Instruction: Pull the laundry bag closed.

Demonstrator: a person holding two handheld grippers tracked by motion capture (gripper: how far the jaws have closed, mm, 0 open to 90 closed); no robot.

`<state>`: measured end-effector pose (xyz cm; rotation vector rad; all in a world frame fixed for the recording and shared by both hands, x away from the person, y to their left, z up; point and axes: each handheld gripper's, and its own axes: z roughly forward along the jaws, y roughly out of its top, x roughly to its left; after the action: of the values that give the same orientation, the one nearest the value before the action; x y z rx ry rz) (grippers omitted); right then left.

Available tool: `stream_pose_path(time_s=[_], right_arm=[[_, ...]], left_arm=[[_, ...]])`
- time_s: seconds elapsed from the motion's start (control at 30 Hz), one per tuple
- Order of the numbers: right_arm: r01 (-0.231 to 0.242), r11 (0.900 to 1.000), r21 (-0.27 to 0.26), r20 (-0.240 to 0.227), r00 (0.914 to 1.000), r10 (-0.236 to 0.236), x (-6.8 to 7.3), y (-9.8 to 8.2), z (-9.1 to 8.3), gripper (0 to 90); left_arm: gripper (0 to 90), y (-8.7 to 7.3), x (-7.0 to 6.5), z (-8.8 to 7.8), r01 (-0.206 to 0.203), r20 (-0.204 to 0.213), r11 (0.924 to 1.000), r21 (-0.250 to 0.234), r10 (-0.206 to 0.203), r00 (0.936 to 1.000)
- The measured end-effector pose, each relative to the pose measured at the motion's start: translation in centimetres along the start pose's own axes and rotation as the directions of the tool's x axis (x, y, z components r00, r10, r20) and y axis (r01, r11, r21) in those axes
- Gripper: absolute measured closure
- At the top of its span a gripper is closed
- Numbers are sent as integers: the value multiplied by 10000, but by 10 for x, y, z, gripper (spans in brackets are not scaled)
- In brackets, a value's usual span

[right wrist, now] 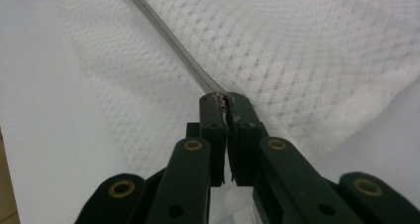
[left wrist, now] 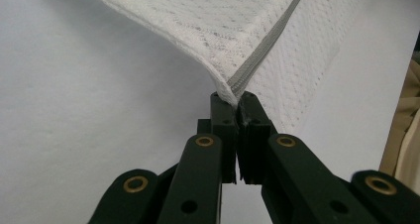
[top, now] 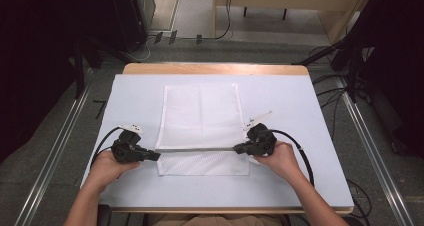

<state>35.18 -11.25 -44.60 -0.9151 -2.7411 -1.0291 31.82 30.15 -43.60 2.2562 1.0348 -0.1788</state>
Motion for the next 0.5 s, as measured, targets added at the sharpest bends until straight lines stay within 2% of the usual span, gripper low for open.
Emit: stream_pose_path(time_s=[0.17,0.4,0.5], right_arm=[[-100,9999,85,26,9999,100,-2,-6,-5,881],[-133,9998,126,-57,9999,134,-2,-10,-9,882],[-146,9997,195,-44,9999,147,-3,-9,-7,878]], left_arm=[[883,-1,1,1,100,120,9999,90,-101,9999],[883,-1,1,0,24,181,10000,82,-25,9998],[880,-1,2,2,175,230,9996,230,-180,9996]])
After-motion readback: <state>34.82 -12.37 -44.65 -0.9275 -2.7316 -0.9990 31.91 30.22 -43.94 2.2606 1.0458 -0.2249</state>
